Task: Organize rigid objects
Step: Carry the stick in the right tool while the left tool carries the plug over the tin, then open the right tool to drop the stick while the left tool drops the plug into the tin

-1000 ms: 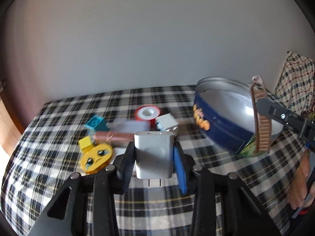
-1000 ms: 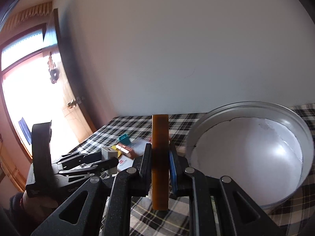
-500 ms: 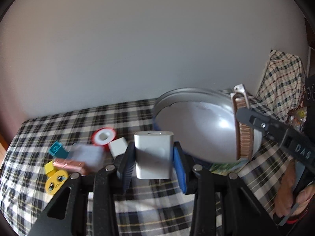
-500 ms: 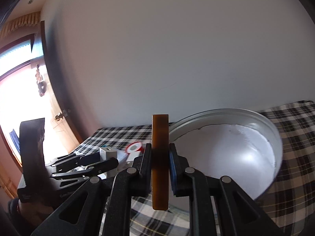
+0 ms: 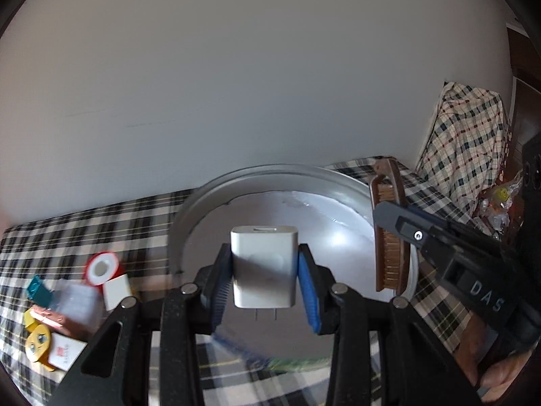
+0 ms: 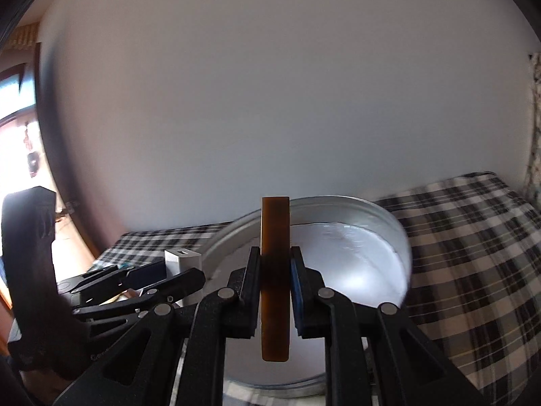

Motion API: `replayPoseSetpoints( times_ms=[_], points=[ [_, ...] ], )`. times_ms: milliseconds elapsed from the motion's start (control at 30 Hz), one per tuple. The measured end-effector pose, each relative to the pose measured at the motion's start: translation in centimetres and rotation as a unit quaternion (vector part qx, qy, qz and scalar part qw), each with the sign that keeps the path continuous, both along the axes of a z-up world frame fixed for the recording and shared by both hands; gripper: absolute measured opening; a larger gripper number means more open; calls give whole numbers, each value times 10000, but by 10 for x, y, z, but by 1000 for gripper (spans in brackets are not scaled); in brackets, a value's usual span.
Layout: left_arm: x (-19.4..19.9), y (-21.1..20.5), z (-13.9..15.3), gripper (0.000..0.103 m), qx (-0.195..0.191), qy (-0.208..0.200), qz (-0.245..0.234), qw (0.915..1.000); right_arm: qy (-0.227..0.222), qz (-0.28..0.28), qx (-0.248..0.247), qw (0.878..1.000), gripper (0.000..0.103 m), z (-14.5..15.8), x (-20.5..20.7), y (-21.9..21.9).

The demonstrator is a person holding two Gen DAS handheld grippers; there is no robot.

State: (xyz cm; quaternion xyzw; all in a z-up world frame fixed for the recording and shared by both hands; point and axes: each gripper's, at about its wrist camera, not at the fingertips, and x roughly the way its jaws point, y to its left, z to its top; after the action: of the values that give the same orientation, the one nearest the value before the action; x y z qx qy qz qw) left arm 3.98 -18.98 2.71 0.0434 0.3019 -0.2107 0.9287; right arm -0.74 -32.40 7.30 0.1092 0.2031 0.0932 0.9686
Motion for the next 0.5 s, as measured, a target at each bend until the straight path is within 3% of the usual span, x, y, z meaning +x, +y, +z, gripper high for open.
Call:
replayPoseSetpoints(
  times_ms=[500],
  points=[
    [22, -25, -38, 37, 145, 396, -38, 9991, 716, -634, -453, 9944, 18, -22, 22, -15]
  ],
)
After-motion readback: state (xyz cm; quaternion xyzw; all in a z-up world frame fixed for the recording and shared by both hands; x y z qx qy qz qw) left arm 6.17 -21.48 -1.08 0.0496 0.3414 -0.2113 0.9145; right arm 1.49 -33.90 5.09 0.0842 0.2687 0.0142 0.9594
